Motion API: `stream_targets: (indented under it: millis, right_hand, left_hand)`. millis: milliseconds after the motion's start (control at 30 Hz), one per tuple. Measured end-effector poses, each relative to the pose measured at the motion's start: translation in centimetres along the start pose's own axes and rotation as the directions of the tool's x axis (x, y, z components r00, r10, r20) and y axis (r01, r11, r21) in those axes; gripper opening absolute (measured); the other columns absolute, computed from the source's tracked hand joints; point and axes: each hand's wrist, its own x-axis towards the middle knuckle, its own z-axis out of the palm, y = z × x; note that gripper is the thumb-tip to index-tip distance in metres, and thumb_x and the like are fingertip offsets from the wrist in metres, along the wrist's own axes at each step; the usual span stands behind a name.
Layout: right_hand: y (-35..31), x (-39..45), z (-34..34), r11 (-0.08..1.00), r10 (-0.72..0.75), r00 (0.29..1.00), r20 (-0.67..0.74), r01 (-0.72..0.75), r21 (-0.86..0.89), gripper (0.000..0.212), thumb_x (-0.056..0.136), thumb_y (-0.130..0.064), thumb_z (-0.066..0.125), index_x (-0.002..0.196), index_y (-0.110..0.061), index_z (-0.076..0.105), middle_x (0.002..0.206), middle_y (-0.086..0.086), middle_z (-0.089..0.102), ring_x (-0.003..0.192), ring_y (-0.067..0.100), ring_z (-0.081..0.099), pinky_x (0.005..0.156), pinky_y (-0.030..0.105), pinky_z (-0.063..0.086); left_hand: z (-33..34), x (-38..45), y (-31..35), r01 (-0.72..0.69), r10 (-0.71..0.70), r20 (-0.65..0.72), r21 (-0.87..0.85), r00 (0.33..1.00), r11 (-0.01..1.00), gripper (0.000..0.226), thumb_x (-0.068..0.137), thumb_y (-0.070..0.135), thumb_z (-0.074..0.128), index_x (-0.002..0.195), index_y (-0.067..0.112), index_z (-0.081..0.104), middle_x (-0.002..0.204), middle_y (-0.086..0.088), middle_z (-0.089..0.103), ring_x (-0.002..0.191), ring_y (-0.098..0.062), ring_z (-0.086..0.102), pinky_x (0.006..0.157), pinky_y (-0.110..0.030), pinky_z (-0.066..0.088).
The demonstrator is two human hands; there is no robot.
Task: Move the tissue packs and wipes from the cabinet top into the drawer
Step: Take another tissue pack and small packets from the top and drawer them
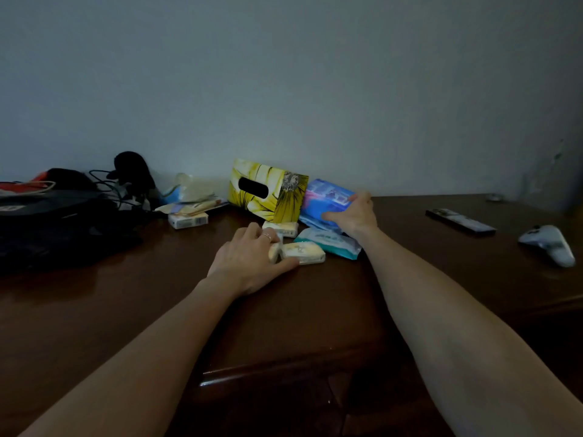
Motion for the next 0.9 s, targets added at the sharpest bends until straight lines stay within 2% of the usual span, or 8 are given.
stream_targets:
  millis: [67, 133, 200, 267, 367, 533, 667, 900]
  right_hand:
    - [-0.8, -0.7, -0.5, 0.991, 0.008, 0.999, -0.04, -0.014, -0.131, 0.109, 0.046, -0.072, 0.081, 0.129, -0.011, 0.046, 0.133, 0.01, 0.049, 0.126, 0.032, 0.047, 0.104, 0.046, 0.044]
    - [-1.2, -1.7, -0.4, 0.992, -0.019, 0.998, -0.066, 0.01, -0.129, 0.114, 0.039, -0.077, 0.076, 0.13, -0.014, 0.045, 0.134, 0.008, 0.047, 0.128, 0.03, 0.042, 0.107, 0.043, 0.04]
    - [-1.4, -2.4, 0.1, 0.998, -0.035, 0.999, -0.036, 0.033, -0.043, 0.118, 0.045, -0.067, 0.085, 0.141, -0.019, 0.035, 0.144, 0.008, 0.037, 0.135, 0.03, 0.035, 0.111, 0.042, 0.035]
    - [-1.2, -2.6, 0.6, 1.0, -0.017, 0.999, 0.044, 0.016, 0.026, 0.121, 0.056, -0.053, 0.092, 0.152, -0.022, 0.023, 0.153, 0.012, 0.026, 0.141, 0.033, 0.032, 0.114, 0.046, 0.034]
    - [-0.6, -2.8, 0.9, 1.0, 0.012, 0.996, 0.085, -0.014, 0.021, 0.105, 0.067, -0.05, 0.088, 0.15, -0.028, 0.027, 0.146, 0.017, 0.039, 0.134, 0.037, 0.043, 0.109, 0.047, 0.04]
    - [-0.3, -4.1, 1.4, 0.996, 0.007, 0.995, -0.102, 0.002, 0.089, 0.087, 0.072, -0.044, 0.083, 0.14, -0.025, 0.032, 0.138, 0.016, 0.037, 0.12, 0.04, 0.053, 0.098, 0.045, 0.047]
    - [-0.8, -5.6, 0.2, 0.964, 0.1, 0.95, -0.295, -0.019, 0.264, 0.082, 0.069, -0.042, 0.083, 0.134, -0.024, 0.035, 0.134, 0.014, 0.036, 0.11, 0.039, 0.058, 0.081, 0.033, 0.046]
    - [-4.7, -13.7, -3.1, 0.849, -0.014, 0.942, -0.336, 0.189, 0.494, 0.081, 0.069, -0.038, 0.085, 0.133, -0.028, 0.037, 0.132, 0.007, 0.036, 0.104, 0.018, 0.053, 0.077, 0.021, 0.044]
  left_hand:
    - [-0.4, -0.6, 0.2, 0.034, -0.032, -0.045, 0.048, 0.998, 0.998, 0.086, 0.068, 0.093, 0.036, 0.125, 0.03, 0.052, 0.109, 0.003, 0.042, 0.106, -0.018, 0.046, 0.078, -0.036, 0.047]
    - [-0.4, -1.0, 0.4, 0.059, -0.051, -0.082, 0.105, 0.995, 0.993, 0.096, 0.063, 0.097, 0.03, 0.124, 0.026, 0.053, 0.111, 0.0, 0.043, 0.11, -0.022, 0.043, 0.094, -0.046, 0.045]
    - [-0.4, -1.0, 0.5, 0.064, -0.059, -0.045, 0.133, 0.997, 0.989, 0.107, 0.062, 0.099, 0.026, 0.137, 0.026, 0.047, 0.135, -0.009, 0.039, 0.137, -0.031, 0.027, 0.113, -0.061, 0.023]
    - [-0.5, -0.7, 0.2, 0.066, -0.072, 0.082, 0.077, 0.994, 0.995, 0.115, 0.064, 0.099, 0.028, 0.154, 0.028, 0.027, 0.163, -0.006, 0.014, 0.152, -0.029, 0.0, 0.116, -0.064, 0.009]
    - [-1.0, -0.3, -0.3, 0.043, -0.053, 0.223, 0.052, 0.973, 0.998, 0.12, 0.064, 0.1, 0.026, 0.158, 0.027, 0.019, 0.164, -0.002, 0.022, 0.149, -0.028, 0.018, 0.117, -0.057, 0.023]
    - [-0.8, -1.0, -0.1, 0.052, -0.065, 0.08, 0.152, 0.995, 0.987, 0.132, 0.052, 0.106, 0.013, 0.151, 0.022, 0.035, 0.141, -0.011, 0.046, 0.129, -0.032, 0.04, 0.111, -0.054, 0.028]
    - [-1.5, -2.2, 0.1, 0.152, -0.152, 0.015, 0.046, 0.988, 0.987, 0.138, 0.042, 0.109, 0.026, 0.142, 0.015, 0.045, 0.132, -0.011, 0.051, 0.121, -0.03, 0.046, 0.103, -0.045, 0.041]
    - [-3.9, -8.3, 0.0, 0.168, -0.167, -0.261, -0.016, 0.951, 0.986, 0.089, 0.06, 0.083, 0.064, 0.122, 0.021, 0.052, 0.112, -0.004, 0.058, 0.105, -0.025, 0.054, 0.079, -0.038, 0.049]
